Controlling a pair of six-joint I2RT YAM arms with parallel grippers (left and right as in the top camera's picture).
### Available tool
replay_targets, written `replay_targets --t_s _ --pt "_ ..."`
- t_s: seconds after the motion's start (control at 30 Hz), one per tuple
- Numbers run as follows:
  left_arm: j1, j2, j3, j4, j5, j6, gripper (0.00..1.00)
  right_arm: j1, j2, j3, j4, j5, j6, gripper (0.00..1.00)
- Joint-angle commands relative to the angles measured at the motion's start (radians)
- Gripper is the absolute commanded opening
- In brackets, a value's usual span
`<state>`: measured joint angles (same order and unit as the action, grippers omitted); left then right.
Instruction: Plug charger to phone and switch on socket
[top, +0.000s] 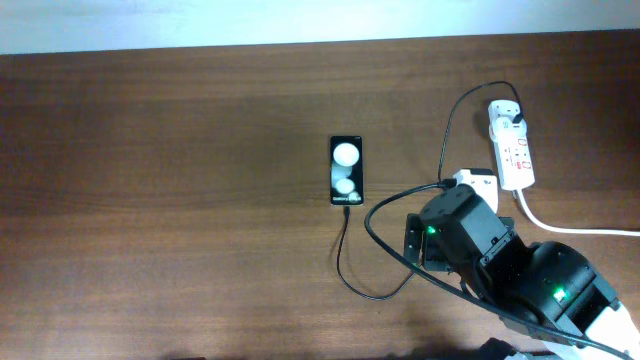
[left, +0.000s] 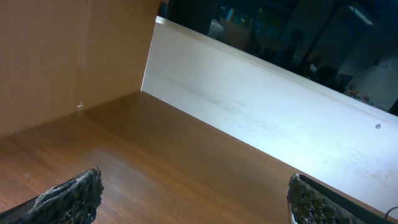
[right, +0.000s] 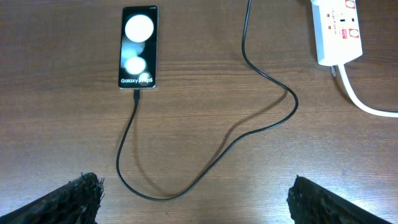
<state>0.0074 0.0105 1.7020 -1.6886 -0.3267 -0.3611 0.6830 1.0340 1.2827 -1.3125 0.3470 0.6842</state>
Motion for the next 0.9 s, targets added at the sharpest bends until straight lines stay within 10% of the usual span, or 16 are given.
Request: replay_targets --t_s 0.0,0.2,0.87 --pt "0.004 -0.003 0.002 0.004 -0.009 -0.01 0.99 -0.005 -0.001 0.011 0.008 0.002 0.005 0.99" --pt "0.004 -0.003 -0.077 0.047 -0.037 -0.01 0.99 -0.005 -0.001 0.011 0.007 0.002 0.005 0.99" --pt "0.004 -0.003 -1.108 1.006 0.118 -0.129 0.99 -0.005 -0.001 0.011 -0.01 0.002 0.004 0.99"
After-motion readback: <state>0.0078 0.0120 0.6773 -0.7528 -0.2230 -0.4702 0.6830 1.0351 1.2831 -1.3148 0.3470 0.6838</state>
